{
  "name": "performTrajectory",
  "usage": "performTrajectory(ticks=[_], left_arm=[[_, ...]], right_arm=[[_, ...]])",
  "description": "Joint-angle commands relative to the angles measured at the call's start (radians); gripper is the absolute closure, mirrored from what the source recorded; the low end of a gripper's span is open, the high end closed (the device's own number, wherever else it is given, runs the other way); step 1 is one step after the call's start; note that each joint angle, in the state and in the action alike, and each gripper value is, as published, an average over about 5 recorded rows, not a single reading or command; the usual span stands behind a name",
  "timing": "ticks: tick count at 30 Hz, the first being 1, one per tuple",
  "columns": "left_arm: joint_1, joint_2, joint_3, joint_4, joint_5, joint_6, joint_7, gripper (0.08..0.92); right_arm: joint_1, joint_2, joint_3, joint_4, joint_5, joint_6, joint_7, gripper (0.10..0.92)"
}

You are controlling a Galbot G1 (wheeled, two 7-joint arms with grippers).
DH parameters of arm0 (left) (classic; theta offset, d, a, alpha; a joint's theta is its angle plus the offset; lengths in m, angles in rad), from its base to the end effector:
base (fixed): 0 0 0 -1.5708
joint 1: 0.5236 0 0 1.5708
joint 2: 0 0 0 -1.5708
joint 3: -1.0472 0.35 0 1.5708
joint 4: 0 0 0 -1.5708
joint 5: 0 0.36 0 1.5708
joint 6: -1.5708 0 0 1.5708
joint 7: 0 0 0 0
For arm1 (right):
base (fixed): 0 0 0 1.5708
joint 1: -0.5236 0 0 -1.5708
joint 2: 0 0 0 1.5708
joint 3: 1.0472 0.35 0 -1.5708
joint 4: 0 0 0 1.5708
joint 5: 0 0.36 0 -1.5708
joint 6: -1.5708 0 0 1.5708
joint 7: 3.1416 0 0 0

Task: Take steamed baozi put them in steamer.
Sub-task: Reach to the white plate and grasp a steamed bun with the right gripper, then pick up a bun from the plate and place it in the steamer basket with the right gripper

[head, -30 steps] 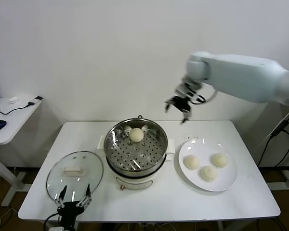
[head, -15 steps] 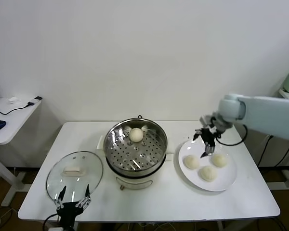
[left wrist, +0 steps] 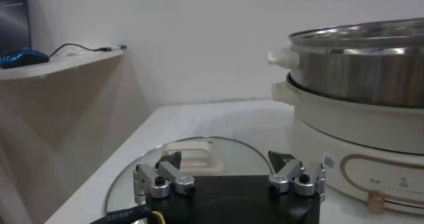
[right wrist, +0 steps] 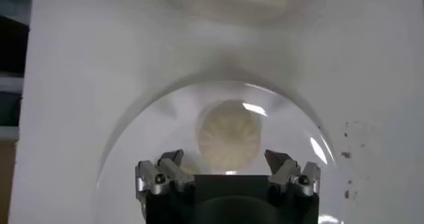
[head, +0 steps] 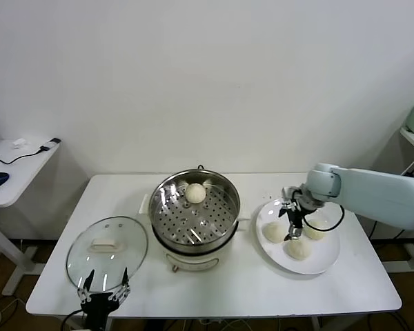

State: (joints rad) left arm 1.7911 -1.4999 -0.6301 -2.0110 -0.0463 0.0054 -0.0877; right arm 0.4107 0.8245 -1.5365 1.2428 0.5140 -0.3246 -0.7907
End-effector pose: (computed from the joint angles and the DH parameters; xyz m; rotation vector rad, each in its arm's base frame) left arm 0.1072 0.0485 -0.3618 0.2046 -2.8316 -0.1227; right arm 0.5248 -0.0955 -0.2207 1.2468 -1.4092 1.2106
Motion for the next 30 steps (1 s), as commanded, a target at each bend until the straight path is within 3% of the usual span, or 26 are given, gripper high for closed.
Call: performTrajectory(ticks=[1,8,18,30], left_arm=[[0.001,-0.001,0.000,0.001,0.003,0.000,0.000,0.177],[0.001,0.001,-0.005,0.001,-0.001,0.001,-0.001,0.177],[0.001,0.001,-0.003,-0.004,0.001,0.002,-0.001,0.177],[0.011,-0.001,0.003,-0.021,0.005,0.003,-0.001,0.177]], right_arm=[[-0.100,0.048,0.067,-0.087,-0.019,-0.031,0.017,0.203],[-0.119,0.065,0.086,-0.095,-0.025,-0.035,0.034,0.205],[-0.050,0.050,0.059,-0.049,-0.034,-0.035,0.007,0.372],[0.545,0.094,-0.265,0.017,0.192,0.068,-0.178,0.383]])
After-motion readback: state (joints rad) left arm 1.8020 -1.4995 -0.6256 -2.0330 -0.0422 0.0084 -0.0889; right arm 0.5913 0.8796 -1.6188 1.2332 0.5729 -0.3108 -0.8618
